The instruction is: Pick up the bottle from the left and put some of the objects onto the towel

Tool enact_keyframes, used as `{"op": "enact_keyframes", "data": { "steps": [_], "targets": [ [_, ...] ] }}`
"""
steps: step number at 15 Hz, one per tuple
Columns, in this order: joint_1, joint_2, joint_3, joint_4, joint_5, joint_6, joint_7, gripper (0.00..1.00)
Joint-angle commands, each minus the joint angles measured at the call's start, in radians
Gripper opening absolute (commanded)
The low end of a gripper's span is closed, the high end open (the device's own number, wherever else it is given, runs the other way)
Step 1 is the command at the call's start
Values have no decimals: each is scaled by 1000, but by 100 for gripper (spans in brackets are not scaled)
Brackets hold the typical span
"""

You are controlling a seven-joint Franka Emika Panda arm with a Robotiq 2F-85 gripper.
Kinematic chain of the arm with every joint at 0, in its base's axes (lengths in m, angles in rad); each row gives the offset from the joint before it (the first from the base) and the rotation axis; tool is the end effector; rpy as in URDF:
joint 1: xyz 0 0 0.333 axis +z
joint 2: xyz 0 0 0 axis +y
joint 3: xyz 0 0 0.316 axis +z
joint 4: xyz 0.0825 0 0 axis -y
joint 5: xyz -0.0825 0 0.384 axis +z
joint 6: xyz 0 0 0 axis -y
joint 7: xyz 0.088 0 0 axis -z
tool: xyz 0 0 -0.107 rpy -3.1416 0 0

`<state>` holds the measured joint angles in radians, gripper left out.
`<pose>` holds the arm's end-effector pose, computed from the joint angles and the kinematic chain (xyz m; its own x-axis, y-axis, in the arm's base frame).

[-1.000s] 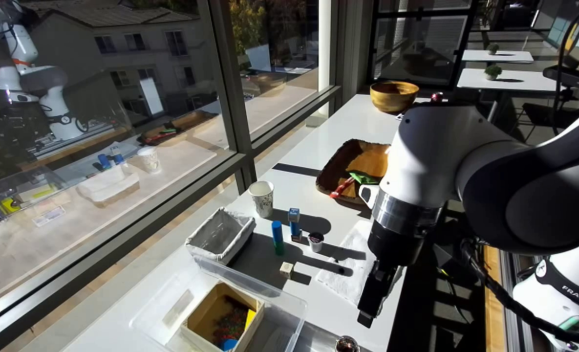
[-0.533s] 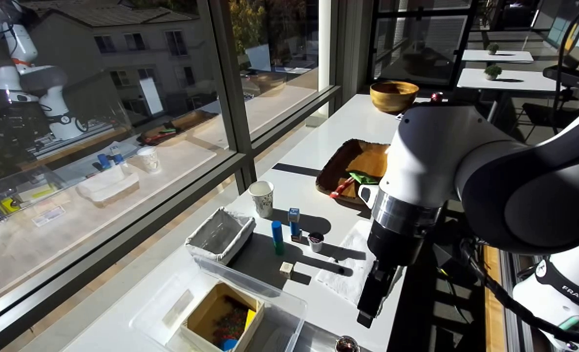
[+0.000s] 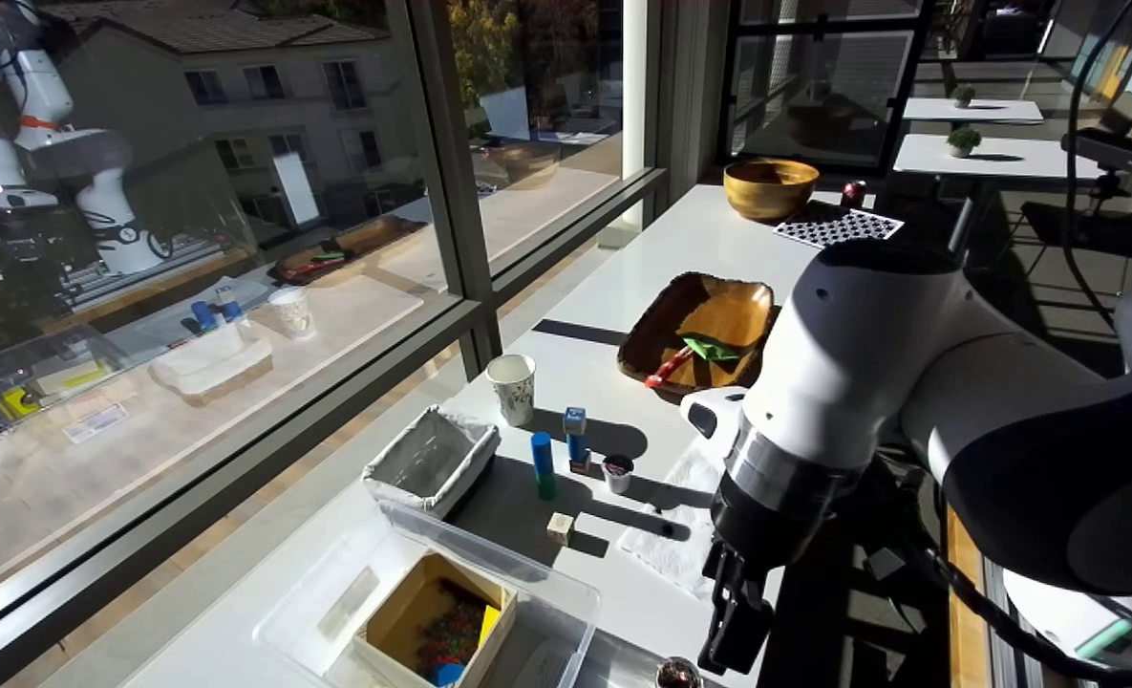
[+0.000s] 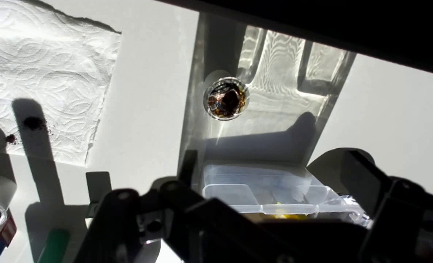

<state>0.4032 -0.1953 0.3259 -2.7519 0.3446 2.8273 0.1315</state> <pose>0.3208 0.2577 0.3002 0.9390 0.2574 0.2283 0.2962 -0.9423 -0.1562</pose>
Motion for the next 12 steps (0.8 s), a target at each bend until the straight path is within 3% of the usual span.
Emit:
{"op": "enact_keyframes", "data": {
  "steps": [1, 4, 9, 12],
  "targets": [
    [-5, 70, 26, 0, -107, 86, -25, 100],
    [-10, 134, 35, 0, -178, 142, -21, 100],
    [11, 288, 39, 0, -146, 312, -62, 100],
    [-15, 274, 48, 0, -181, 284, -17, 100]
  ]
}}
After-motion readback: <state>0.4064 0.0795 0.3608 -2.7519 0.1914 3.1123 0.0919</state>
